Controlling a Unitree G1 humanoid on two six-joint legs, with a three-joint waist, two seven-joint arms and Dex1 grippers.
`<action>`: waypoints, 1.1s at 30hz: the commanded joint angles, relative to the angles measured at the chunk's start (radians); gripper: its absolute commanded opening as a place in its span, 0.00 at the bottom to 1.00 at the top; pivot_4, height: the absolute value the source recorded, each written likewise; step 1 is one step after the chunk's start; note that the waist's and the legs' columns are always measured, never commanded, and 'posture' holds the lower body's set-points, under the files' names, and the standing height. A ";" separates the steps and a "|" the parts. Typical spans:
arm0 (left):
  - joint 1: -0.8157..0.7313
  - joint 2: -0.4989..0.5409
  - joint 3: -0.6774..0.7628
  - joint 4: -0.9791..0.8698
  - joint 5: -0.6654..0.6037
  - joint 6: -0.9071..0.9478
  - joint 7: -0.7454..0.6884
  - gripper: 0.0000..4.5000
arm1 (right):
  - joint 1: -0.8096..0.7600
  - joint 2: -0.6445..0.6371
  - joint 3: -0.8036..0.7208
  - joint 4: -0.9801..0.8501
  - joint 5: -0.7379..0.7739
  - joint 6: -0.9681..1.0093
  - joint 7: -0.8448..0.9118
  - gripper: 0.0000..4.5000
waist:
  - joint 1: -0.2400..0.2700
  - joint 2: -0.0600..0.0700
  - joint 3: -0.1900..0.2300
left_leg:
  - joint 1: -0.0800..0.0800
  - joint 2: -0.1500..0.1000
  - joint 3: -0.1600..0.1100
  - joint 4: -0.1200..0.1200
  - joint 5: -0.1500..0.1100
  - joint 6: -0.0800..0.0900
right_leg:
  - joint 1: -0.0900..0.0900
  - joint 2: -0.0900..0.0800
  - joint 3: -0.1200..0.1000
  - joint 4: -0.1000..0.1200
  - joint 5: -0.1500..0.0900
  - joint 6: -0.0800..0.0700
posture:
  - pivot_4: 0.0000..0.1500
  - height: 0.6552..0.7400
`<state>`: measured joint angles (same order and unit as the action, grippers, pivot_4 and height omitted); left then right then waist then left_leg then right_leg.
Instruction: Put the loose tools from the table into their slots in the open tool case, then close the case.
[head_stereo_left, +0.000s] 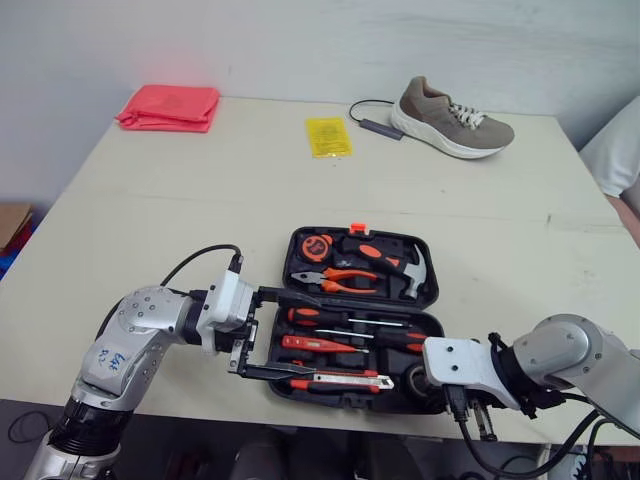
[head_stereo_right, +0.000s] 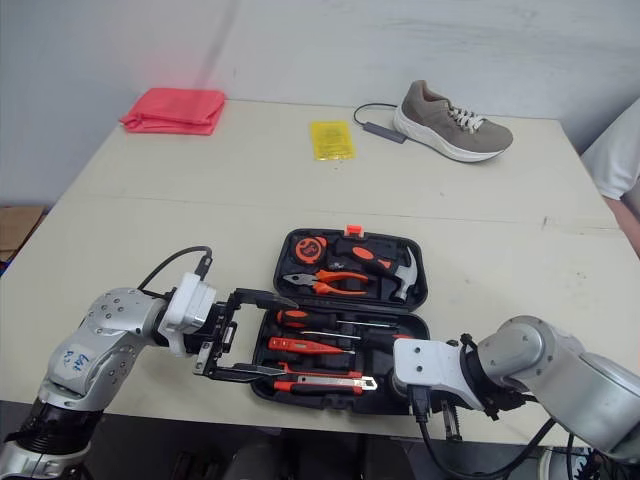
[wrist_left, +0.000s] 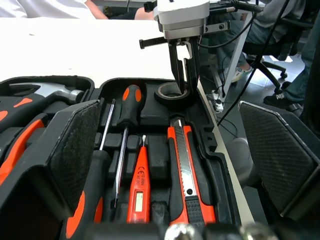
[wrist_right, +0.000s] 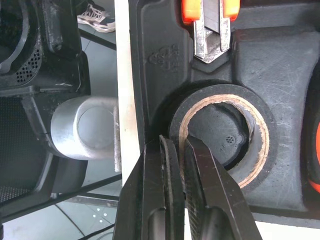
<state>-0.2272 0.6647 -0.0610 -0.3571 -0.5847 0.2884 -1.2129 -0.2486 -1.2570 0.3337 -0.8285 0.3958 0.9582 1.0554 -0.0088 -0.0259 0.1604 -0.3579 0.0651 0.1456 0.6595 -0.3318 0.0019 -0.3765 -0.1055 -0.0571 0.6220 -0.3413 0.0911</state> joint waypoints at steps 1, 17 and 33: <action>0.007 -0.002 -0.005 -0.042 -0.002 -0.004 0.007 1.00 | 0.028 -0.002 0.024 0.027 -0.049 0.002 -0.034 0.01 | -0.001 0.000 0.000 | 0.000 0.000 0.000 0.000 0.000 0.000 | 0.000 0.000 0.000 0.000 0.000 0.000 | 1.00 1.00; 0.013 0.002 0.003 -0.019 0.003 -0.019 0.002 1.00 | 0.127 0.001 -0.151 -0.016 0.075 -0.064 0.040 0.85 | 0.005 0.003 0.002 | -0.001 0.000 -0.001 -0.002 0.000 0.000 | 0.000 0.000 -0.003 -0.001 -0.001 -0.002 | 1.00 1.00; 0.008 0.017 0.014 0.016 0.015 -0.033 -0.022 1.00 | 0.423 0.271 -0.707 0.069 0.345 -0.265 0.135 0.85 | 0.009 0.006 0.004 | -0.002 0.000 -0.002 -0.001 0.000 0.000 | 0.000 0.002 -0.003 -0.001 0.000 0.000 | 1.00 1.00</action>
<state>-0.2208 0.6759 -0.0570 -0.3358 -0.5743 0.2711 -1.2280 0.1503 -1.0348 -0.3255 -0.7515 0.6942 0.7415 1.1967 0.0003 -0.0202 0.1649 -0.3602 0.0648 0.1440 0.6589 -0.3318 0.0021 -0.3764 -0.1026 -0.0602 0.6214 -0.3409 0.0919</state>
